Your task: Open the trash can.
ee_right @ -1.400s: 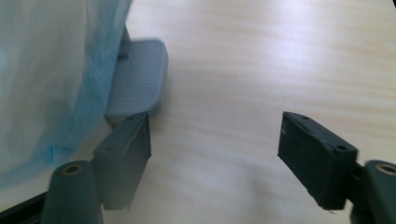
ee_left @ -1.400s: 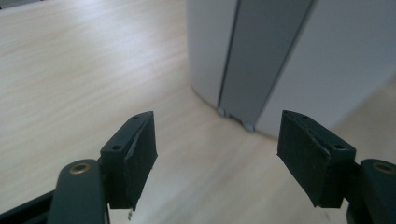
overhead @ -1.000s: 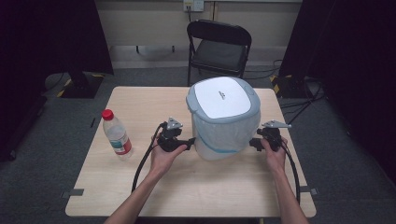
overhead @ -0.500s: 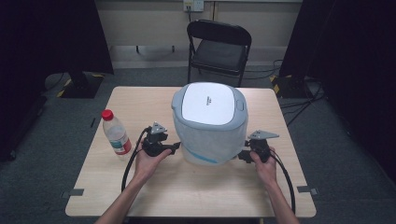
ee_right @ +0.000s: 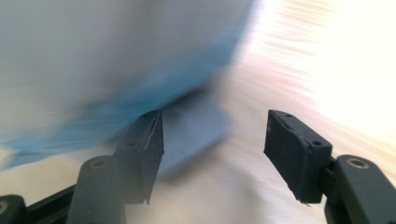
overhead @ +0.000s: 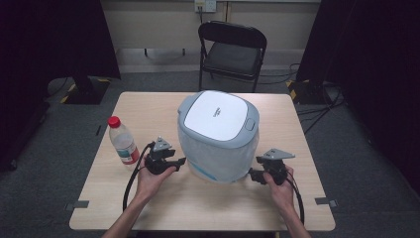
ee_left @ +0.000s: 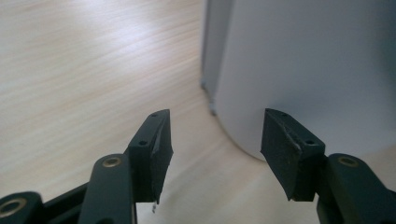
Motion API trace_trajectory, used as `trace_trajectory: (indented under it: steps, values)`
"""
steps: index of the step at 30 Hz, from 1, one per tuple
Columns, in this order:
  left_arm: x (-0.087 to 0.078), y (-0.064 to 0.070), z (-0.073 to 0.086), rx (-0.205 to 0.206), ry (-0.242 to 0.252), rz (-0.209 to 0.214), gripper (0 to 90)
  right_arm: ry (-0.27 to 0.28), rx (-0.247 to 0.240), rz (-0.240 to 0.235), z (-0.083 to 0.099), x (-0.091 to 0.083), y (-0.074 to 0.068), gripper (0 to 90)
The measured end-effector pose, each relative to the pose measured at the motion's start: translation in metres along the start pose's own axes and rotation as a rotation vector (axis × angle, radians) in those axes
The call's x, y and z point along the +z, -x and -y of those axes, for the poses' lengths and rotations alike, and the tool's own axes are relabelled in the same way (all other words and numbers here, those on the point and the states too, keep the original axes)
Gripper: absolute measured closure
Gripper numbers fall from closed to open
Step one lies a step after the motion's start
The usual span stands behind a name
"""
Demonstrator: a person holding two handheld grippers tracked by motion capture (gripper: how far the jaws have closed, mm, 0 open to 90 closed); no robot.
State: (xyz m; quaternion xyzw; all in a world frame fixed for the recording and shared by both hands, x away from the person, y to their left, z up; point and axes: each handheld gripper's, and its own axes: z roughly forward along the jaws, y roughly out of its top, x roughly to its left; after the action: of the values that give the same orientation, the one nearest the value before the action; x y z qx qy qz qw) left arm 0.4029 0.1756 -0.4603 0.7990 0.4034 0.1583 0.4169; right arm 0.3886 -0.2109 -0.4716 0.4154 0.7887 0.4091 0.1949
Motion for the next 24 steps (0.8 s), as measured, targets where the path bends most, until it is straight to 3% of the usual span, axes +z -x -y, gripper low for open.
trace_trajectory:
  steps: [4,5,8,10,11,12,14,15,16,17,19,22,23,24]
  values:
    - [-0.001,0.007,0.005,-0.009,-0.009,0.035,43.0,0.013,0.021,0.102,0.002,0.006,0.020,36.7]
    - [-0.001,0.009,0.005,0.002,-0.005,0.019,43.4,0.019,0.017,0.118,0.003,0.009,0.022,36.5]
    - [-0.001,0.010,0.005,0.001,-0.006,0.016,43.0,0.003,0.023,0.128,0.003,0.017,0.026,35.5]
    - [0.000,0.008,0.005,-0.002,-0.008,0.022,41.7,-0.003,0.019,0.112,0.003,0.023,0.026,42.6]
    - [0.001,0.006,0.004,-0.012,-0.002,0.008,41.9,-0.003,0.032,0.073,0.003,0.025,0.024,54.5]
    - [0.001,0.006,0.004,-0.023,0.005,-0.012,42.8,-0.006,0.032,0.059,0.003,0.024,0.023,55.8]
    - [0.002,0.004,0.004,-0.032,0.012,-0.028,46.8,-0.018,0.014,0.026,0.004,0.022,0.018,55.5]
    - [0.002,-0.002,0.004,-0.050,0.015,-0.048,47.3,-0.021,0.017,-0.013,0.006,0.019,0.015,52.7]
    - [0.002,-0.002,0.004,-0.050,0.015,-0.048,47.8,-0.021,0.017,-0.013,0.006,0.019,0.015,52.7]
    - [0.001,-0.008,0.005,-0.061,0.025,-0.054,48.2,-0.034,0.015,-0.061,0.011,0.016,0.006,47.7]
    - [0.001,-0.012,0.005,-0.073,0.027,-0.057,48.3,-0.040,0.009,-0.073,0.013,0.016,0.002,47.6]
    - [0.001,-0.017,0.006,-0.092,0.036,-0.070,51.6,-0.058,-0.008,-0.150,0.020,0.012,-0.019,51.0]
    - [0.000,-0.020,0.006,-0.098,0.037,-0.069,51.7,-0.061,-0.006,-0.214,0.025,0.011,-0.030,50.7]
    - [0.000,-0.020,0.006,-0.098,0.037,-0.069,51.5,-0.061,-0.006,-0.214,0.025,0.011,-0.030,50.7]
